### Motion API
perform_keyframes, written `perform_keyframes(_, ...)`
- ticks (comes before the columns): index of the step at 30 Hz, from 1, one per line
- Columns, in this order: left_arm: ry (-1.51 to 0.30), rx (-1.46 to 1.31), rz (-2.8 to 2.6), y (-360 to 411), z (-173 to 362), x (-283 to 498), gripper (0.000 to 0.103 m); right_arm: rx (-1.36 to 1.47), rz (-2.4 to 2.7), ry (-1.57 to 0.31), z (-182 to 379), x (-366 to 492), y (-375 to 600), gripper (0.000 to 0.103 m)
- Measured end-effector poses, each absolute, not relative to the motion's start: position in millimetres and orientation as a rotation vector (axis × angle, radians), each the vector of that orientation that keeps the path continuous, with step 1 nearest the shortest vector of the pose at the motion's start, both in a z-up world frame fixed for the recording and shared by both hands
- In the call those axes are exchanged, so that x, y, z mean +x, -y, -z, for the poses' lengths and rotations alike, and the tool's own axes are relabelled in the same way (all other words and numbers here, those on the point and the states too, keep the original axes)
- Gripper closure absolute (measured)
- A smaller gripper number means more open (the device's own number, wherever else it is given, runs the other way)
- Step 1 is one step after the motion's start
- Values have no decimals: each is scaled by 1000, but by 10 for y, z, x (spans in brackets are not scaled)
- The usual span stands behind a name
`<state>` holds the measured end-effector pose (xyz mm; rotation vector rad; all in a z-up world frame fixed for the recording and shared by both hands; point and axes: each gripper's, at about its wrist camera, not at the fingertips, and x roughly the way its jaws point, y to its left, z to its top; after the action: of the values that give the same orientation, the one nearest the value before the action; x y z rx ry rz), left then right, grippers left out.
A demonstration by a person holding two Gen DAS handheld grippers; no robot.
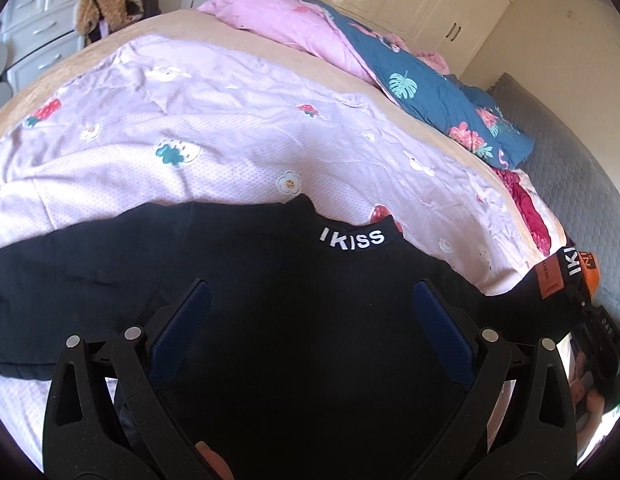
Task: Fold small clothes
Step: 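Lift the sleeve with the right gripper and carry it across the shirt body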
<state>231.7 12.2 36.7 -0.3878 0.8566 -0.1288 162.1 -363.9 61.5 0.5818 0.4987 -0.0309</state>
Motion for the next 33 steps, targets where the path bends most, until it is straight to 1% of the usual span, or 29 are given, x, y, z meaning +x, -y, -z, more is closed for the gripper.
perform_keyframes(9,-863,-537,200,-283,-233,2301,8,434,-68,-543,-550,1721,3030,88)
perform_keyframes(15,-894,-551,197,-293,-115,2340,8,299,-117,-646,-254,1878,2578,87)
perform_keyframes(25,-970,-573,221,-211,142,2411,8,161,-194,-755,149,1982,2085,85)
perform_keyframes(28,-994,-591,250,-158,223,2437,8,158,-234,-805,256,2012,2023,75)
perform_keyframes(29,-1003,-603,261,-147,251,2446,8,162,-257,-826,283,2020,2001,62)
perform_keyframes(30,-1009,-612,269,-141,278,2454,8,168,-274,-833,287,2017,1991,52)
perform_keyframes(31,-1016,-620,277,-136,303,2459,8,184,-306,-832,278,1999,1991,50)
perform_keyframes(33,-1029,-623,276,-134,344,2461,8,223,-373,-822,220,1980,2022,40)
